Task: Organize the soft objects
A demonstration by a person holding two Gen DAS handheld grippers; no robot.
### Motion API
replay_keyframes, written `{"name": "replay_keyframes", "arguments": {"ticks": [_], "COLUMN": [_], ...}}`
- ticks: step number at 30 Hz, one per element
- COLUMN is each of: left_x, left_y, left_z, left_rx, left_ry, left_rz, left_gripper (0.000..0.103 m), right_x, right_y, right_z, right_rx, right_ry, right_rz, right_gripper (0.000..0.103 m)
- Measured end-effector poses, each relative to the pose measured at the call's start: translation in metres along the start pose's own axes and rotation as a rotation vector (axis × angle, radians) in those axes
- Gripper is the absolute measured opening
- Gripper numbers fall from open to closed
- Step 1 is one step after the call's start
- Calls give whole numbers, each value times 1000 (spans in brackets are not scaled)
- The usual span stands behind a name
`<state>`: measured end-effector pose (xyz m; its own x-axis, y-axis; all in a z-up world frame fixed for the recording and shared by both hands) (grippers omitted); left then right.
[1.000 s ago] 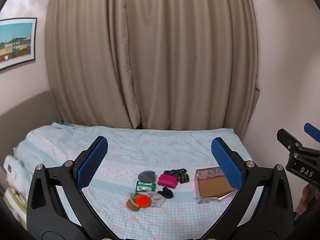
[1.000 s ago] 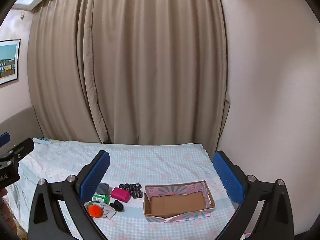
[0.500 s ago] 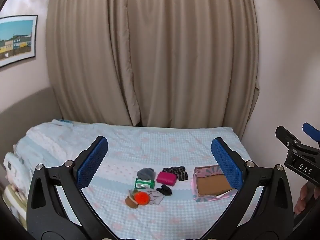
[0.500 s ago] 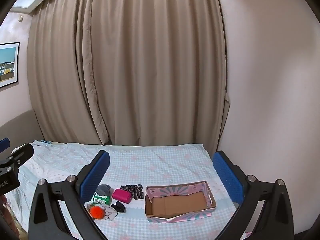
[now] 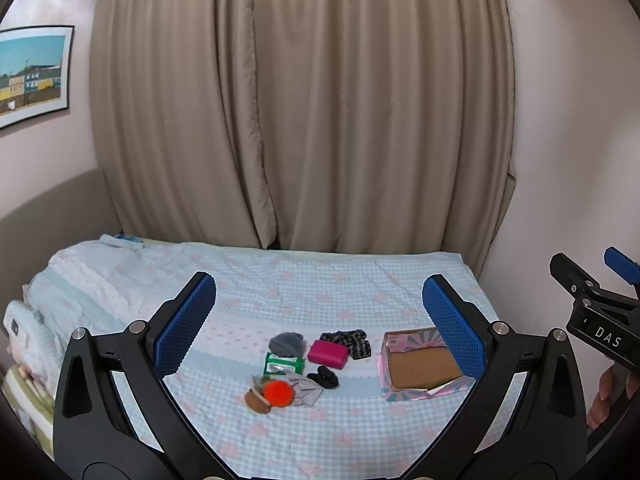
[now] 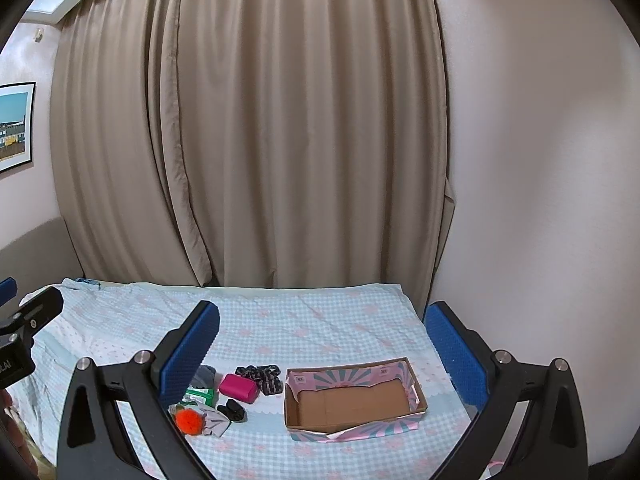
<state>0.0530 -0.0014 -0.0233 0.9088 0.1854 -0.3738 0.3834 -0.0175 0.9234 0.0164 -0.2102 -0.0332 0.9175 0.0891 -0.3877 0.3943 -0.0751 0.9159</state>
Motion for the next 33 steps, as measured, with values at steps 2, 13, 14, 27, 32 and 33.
{"name": "replay_keyframes", "arguments": {"ticks": [2,13,14,27,32,33], "left_x": [0,-1,-1,-1,-1,-1], "left_y": [0,2,2,0,2,2], "left_z": [-1,5,5,11,9,9], "left_rx": [-2,11,12,-2,-3,-2], "left_ry": [-4,-10,-11,-20,-22,-22], "left_rz": [2,25,27,14,13,14], "left_gripper": [103,103,103,103,103,103], "right_x": [0,-3,-3,-2,-3,-2], "right_y": [-1,1,2,-2,-2,-2], "right_z": [0,3,3,2,1,0], "right_rx": [0,-1,0,-4,-3,-3], "right_ry": [1,2,1,6,5,5], "right_rz": [-1,-3,-3,-1,-1,-1], "right_gripper": [103,103,103,103,103,103]}}
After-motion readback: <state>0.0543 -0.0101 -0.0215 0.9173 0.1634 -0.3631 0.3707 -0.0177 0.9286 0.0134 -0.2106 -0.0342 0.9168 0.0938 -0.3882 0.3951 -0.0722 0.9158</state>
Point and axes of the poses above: each gripper's, at about its wrist camera, not at the fingertips, and x roughly the way its jaws point, z to its right, y to its top, the point moved 7 cm from there along x, roughly the way its jaws point, and after that the axes turned 14 degrees about y, right-handed, at the moved point
